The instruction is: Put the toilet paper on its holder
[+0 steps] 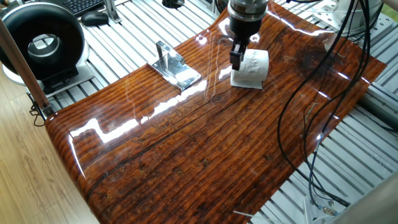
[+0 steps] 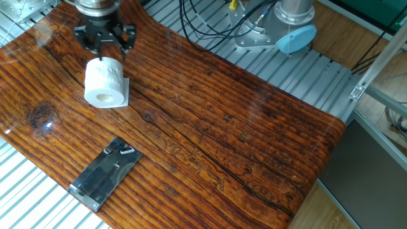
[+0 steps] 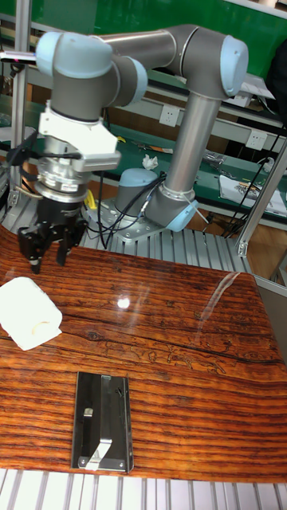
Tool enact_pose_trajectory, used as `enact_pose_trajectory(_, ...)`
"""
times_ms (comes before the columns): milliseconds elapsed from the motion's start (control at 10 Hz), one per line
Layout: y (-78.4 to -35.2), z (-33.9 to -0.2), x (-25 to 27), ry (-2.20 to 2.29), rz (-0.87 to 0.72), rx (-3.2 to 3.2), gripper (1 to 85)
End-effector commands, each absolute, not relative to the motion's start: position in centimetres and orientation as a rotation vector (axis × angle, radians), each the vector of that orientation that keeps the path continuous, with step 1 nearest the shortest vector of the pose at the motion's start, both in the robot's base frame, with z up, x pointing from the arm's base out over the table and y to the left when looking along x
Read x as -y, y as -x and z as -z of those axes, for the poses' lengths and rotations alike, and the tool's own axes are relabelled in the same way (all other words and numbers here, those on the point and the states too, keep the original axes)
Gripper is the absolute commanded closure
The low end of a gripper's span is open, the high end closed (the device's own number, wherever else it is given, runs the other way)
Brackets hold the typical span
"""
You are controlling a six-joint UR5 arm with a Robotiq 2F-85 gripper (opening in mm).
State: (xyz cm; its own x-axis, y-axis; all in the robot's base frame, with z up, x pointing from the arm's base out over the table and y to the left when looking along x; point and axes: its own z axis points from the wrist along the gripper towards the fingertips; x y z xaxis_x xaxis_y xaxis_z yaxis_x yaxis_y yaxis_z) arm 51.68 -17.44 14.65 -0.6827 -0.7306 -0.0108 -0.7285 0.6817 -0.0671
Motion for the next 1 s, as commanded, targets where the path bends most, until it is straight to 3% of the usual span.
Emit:
enact_pose_trajectory(0,-52.4,-14.3,18.4,1.294,0.057,-2.792,28.7)
enact_pose_trajectory(200,-52.1,-14.0,18.0,1.323,0.032,-2.788,19.7)
enact_pose_trajectory(500,-52.0,-13.5,17.8,1.346,0.018,-2.776,13.7)
enact_pose_trajectory(700,-52.3,-13.8,18.4,1.306,0.042,-2.791,23.0)
enact_pose_trajectory(800,-53.2,-13.8,18.3,1.224,0.056,-2.791,46.3)
enact_pose_trajectory(900,-54.2,-14.0,18.3,1.119,0.073,-2.792,77.0)
